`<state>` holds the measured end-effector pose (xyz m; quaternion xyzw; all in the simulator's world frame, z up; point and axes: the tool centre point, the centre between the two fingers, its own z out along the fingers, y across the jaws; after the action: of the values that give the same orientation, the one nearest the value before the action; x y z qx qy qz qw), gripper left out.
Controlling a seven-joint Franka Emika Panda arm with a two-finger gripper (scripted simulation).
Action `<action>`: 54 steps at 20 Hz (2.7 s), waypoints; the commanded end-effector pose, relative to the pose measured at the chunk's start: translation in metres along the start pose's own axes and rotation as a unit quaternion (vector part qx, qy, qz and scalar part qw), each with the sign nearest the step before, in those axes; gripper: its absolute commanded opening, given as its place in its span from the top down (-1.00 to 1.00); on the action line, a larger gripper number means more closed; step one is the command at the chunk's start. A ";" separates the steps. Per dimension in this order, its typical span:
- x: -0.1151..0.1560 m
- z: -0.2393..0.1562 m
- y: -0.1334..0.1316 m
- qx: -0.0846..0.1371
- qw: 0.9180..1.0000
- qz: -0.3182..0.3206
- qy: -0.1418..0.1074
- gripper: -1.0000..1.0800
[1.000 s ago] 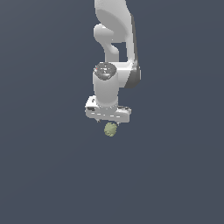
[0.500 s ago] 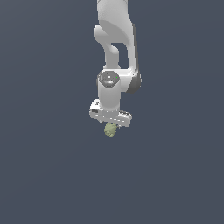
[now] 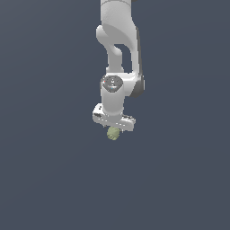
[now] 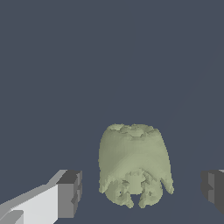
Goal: Pick up the object and move it to a goal position.
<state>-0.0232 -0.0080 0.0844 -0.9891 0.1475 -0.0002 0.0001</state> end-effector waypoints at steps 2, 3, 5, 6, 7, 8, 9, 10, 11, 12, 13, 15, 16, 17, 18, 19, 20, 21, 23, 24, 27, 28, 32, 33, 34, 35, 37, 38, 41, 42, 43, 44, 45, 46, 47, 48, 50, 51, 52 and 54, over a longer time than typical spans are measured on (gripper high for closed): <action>-0.001 0.014 0.000 0.000 1.000 0.001 0.000 -0.92; -0.001 0.020 0.001 0.000 1.000 0.001 0.000 -0.92; -0.001 0.030 0.001 0.000 1.000 0.001 0.000 -0.92; -0.001 0.034 0.000 0.000 1.000 0.001 0.000 -0.92; -0.001 0.037 0.001 0.000 1.000 0.002 0.000 -0.92; -0.001 0.039 0.000 0.000 1.000 0.002 0.000 -0.92; -0.001 0.041 0.000 0.000 1.000 0.002 0.000 -0.92; -0.001 0.043 0.000 0.000 1.000 0.002 0.000 -0.92; -0.001 0.043 0.000 0.000 1.000 0.002 0.000 -0.92; 0.000 0.044 0.000 0.000 1.000 0.002 0.000 -0.92; 0.000 0.044 0.000 0.000 1.000 0.002 0.000 1.00; 0.000 0.044 0.000 0.000 1.000 0.002 0.000 1.00; 0.000 0.044 0.000 0.000 1.000 0.002 0.000 1.00; 0.000 0.044 0.000 0.000 1.000 0.002 0.000 1.00; 0.000 0.044 0.000 0.000 1.000 0.002 0.000 1.00; 0.000 0.044 0.000 0.000 1.000 0.002 0.000 1.00; 0.000 0.044 0.000 0.000 1.000 0.002 0.000 1.00; 0.000 0.044 0.000 0.000 1.000 0.002 0.000 1.00; -0.001 0.043 0.000 0.000 1.000 0.002 0.000 1.00; -0.001 0.043 0.000 0.000 1.000 0.002 0.000 1.00; -0.001 0.039 0.001 0.000 1.000 0.002 0.000 1.00; -0.001 0.037 0.002 0.000 1.000 0.002 0.000 1.00; -0.003 0.023 0.006 0.000 1.000 0.002 0.000 1.00; -0.003 0.018 0.007 0.000 1.000 0.002 0.000 1.00; -0.004 0.013 0.009 0.000 1.000 0.002 0.000 1.00; -0.005 0.007 0.011 0.000 1.000 0.002 0.000 1.00; -0.006 -0.006 0.015 0.000 1.000 0.002 0.000 1.00; -0.007 -0.014 0.018 0.000 1.000 0.002 0.000 1.00; -0.010 -0.039 0.026 0.000 1.000 0.002 0.000 1.00; -0.011 -0.049 0.029 0.000 1.000 0.002 0.000 1.00; -0.012 -0.059 0.032 0.000 1.000 0.002 0.000 1.00; -0.013 -0.070 0.035 0.000 1.000 0.002 0.000 1.00; -0.014 -0.081 0.038 0.000 1.000 0.002 0.000 1.00; -0.015 -0.092 0.042 0.001 1.000 0.002 0.000 1.00; -0.016 -0.104 0.046 0.001 1.000 0.002 0.000 1.00; -0.017 -0.116 0.049 0.001 1.000 0.002 0.000 1.00; -0.020 -0.139 0.057 0.001 1.000 0.002 0.000 1.00; -0.021 -0.151 0.060 0.001 1.000 0.002 0.000 1.00; -0.022 -0.163 0.064 0.001 1.000 0.002 0.000 1.00; -0.023 -0.185 0.071 0.001 1.000 0.002 0.000 1.00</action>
<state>-0.0626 -0.0641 0.2520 -0.9887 0.1498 -0.0003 0.0008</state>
